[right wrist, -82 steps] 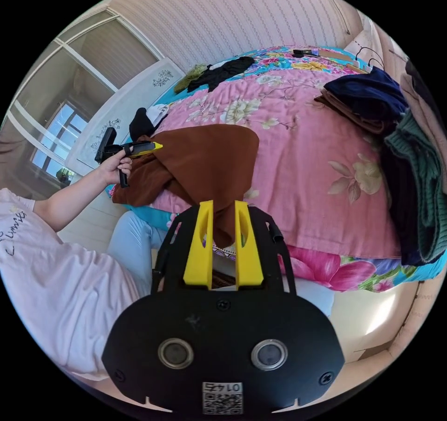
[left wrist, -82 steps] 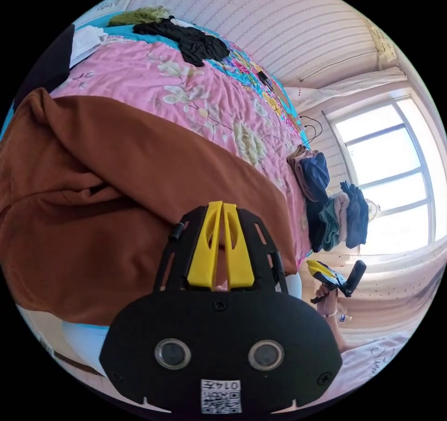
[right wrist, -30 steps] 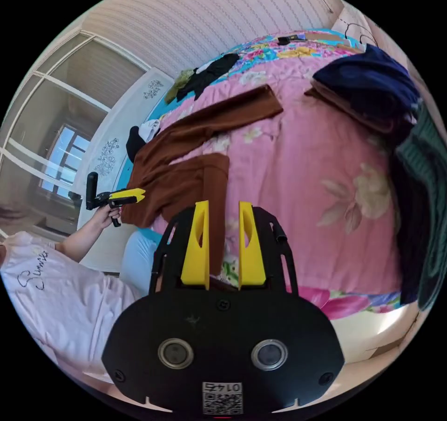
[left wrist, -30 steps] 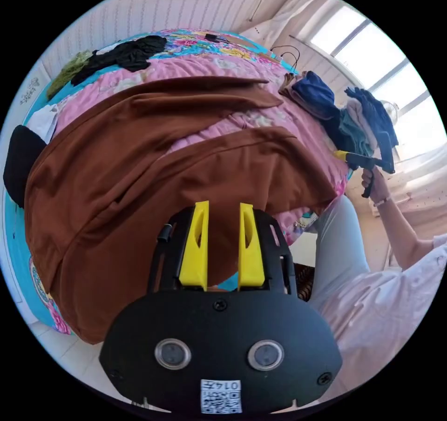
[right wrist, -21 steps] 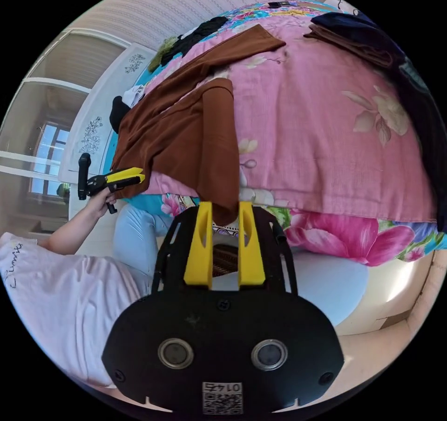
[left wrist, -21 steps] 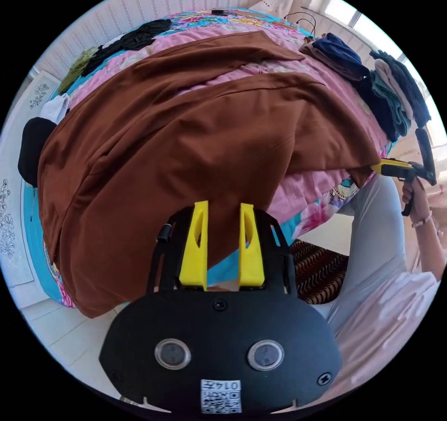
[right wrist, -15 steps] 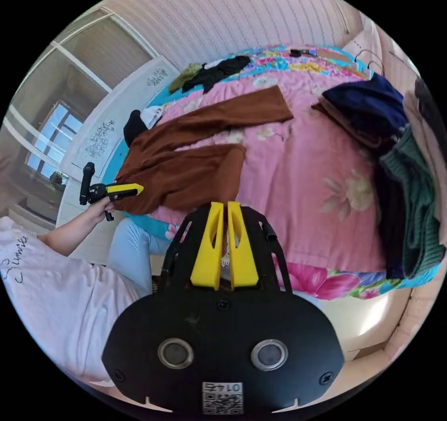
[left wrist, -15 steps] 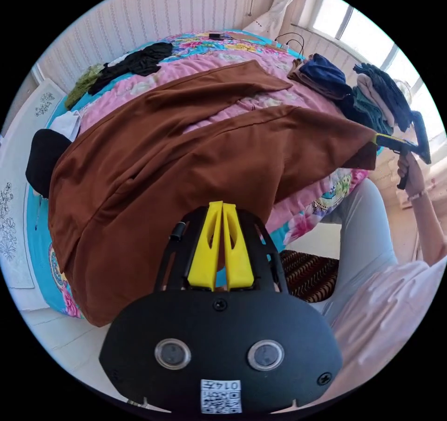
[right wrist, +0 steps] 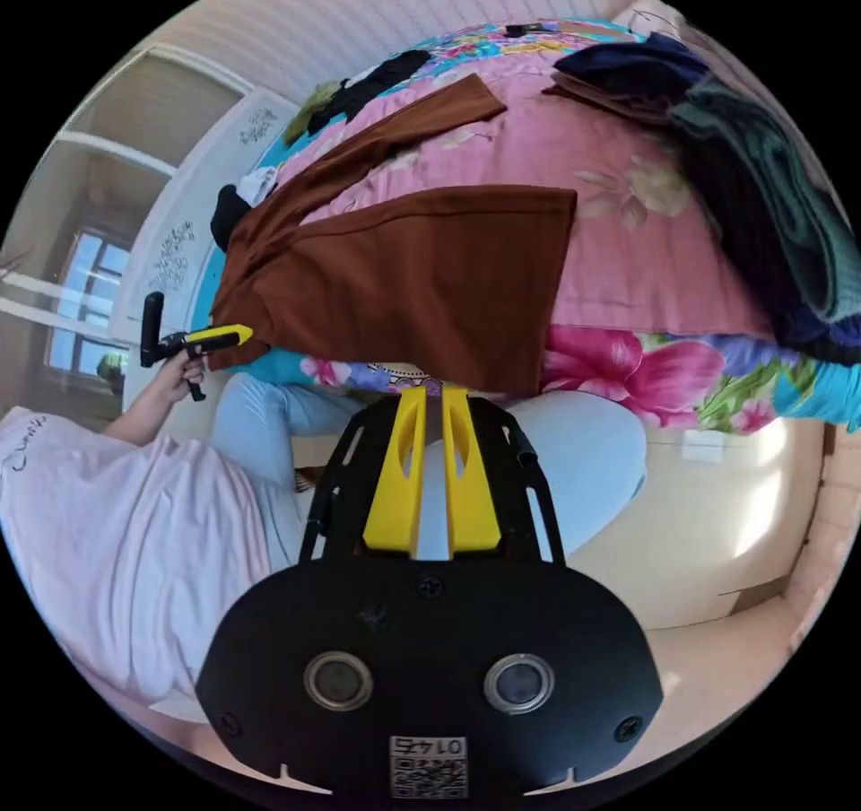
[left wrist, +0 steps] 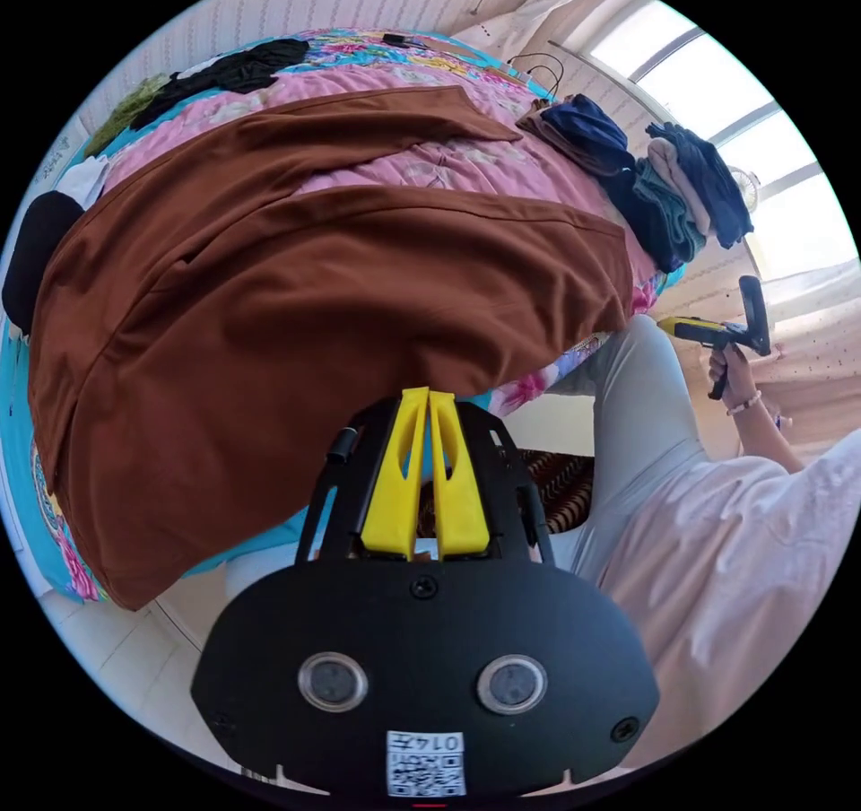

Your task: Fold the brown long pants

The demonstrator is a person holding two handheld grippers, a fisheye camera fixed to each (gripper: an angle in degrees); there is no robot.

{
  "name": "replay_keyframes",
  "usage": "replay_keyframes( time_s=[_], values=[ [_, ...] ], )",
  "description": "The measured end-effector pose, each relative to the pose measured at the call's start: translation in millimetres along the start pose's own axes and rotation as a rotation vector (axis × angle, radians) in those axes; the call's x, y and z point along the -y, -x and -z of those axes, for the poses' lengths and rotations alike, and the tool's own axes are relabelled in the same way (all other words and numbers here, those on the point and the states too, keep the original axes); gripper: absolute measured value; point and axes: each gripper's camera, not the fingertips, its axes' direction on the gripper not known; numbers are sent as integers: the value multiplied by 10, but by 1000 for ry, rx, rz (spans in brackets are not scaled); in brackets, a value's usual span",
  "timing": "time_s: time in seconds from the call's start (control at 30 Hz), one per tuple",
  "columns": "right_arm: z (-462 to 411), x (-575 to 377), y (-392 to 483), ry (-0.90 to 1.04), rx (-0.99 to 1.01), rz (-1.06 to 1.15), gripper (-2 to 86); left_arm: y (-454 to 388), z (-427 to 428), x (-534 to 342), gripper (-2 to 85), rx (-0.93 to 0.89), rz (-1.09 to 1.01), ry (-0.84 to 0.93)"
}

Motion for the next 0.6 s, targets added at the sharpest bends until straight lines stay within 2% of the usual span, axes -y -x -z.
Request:
replay_keyframes(
  time_s=[0.1, 0.23, 0.37, 0.43, 0.5, 0.6],
  values=[
    [150, 33, -138, -144, 17, -42, 53, -30, -36, 146, -2, 40, -8, -15],
    [201, 382, -220, -195, -96, -41, 80, -71, -192, 354, 45, 93, -9, 6],
    [60, 906, -494, -211, -139, -100, 107, -200, -679, 549, 62, 202, -24, 116],
    [-97, 1104, -653, -154, -126, -137, 92, -229, -819, 587, 63, 232, -7, 115],
    [-195, 1239, -771, -84, -123, -169, 41, -240, -900, 612, 61, 228, 1, 111],
    [7, 1206, -714, -163, -100, -88, 15, -220, -949, 607, 40, 190, 11, 95]
  ],
)
